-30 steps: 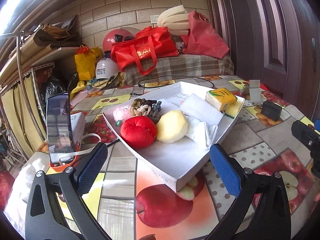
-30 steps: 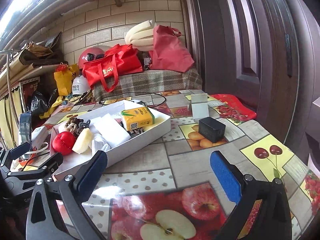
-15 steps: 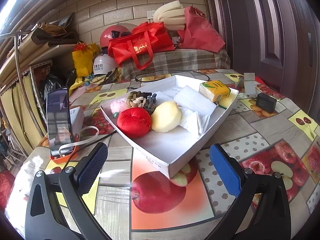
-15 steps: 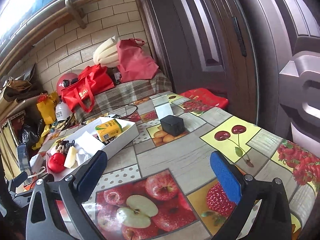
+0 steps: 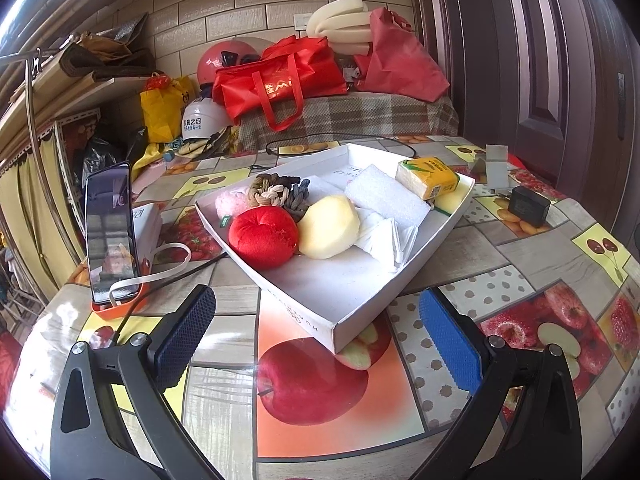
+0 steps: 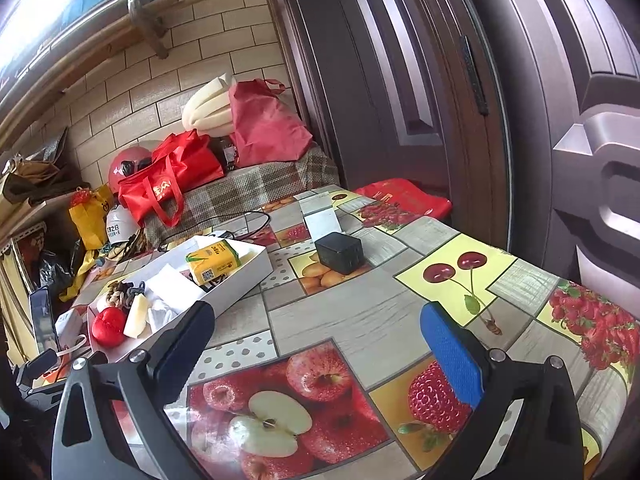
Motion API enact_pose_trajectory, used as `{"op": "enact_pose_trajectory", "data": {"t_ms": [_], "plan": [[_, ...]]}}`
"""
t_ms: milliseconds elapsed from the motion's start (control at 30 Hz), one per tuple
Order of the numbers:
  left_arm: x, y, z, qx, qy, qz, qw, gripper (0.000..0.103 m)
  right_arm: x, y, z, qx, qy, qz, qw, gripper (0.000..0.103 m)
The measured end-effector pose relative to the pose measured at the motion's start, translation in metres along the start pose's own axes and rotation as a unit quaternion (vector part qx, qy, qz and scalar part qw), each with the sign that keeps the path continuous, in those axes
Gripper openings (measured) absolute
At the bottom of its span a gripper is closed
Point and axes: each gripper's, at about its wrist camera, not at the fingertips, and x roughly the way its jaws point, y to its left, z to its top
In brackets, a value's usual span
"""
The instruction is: Organize soft objects
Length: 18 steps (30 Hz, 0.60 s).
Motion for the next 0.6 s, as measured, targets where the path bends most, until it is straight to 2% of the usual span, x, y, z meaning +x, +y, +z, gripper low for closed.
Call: {"op": "enact_pose_trajectory", "data": {"t_ms": [600], "plan": [[0.001, 0.001, -0.001, 0.0, 0.006, -0.022, 0.9997, 0.103, -0.005, 0.012, -0.001, -0.031, -0.011, -0.011, 0.999, 0.103]]}}
